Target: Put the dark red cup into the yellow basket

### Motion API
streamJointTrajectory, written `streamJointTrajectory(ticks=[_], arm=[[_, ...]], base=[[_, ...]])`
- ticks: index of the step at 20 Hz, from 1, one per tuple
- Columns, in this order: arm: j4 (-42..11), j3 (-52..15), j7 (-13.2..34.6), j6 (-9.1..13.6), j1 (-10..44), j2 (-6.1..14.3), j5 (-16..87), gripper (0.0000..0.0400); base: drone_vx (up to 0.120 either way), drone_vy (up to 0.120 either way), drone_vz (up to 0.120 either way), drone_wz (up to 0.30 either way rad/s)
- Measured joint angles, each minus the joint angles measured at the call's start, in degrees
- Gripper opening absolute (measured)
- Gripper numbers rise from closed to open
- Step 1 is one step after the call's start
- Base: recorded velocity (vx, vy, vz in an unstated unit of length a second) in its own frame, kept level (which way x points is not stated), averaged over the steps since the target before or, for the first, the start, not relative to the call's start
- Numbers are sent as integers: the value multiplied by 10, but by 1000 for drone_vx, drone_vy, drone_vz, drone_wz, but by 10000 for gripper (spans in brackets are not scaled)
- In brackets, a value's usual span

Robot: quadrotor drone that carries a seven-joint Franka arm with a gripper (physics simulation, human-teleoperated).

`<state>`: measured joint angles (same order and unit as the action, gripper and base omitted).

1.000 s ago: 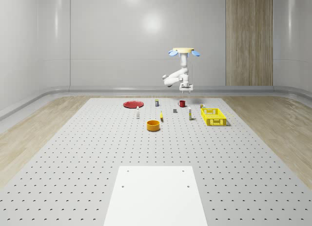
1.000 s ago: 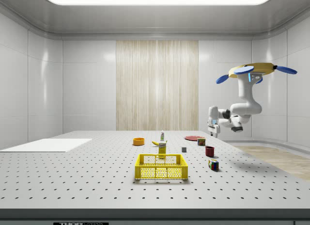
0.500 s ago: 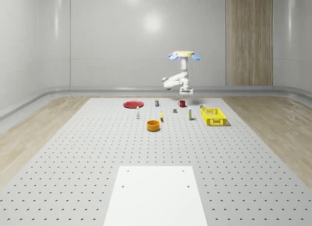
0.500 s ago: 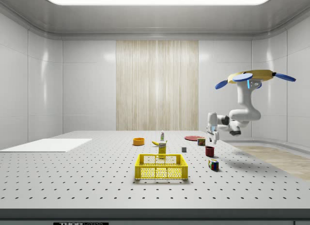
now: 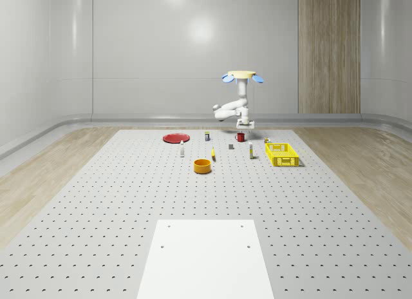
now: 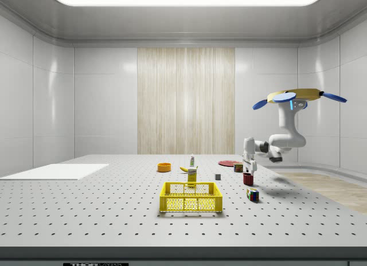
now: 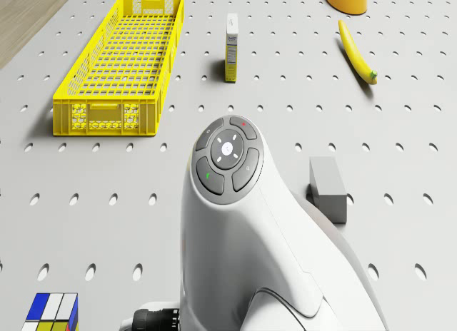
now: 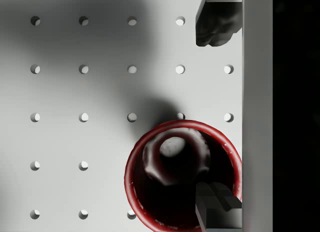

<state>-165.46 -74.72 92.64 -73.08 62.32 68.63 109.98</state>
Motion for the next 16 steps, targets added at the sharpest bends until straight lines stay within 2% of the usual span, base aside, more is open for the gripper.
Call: streamJointTrajectory(ticks=[16], arm=[[16,61,-19,-75,-14,56,46,400]], base=[[0,0,0,0]])
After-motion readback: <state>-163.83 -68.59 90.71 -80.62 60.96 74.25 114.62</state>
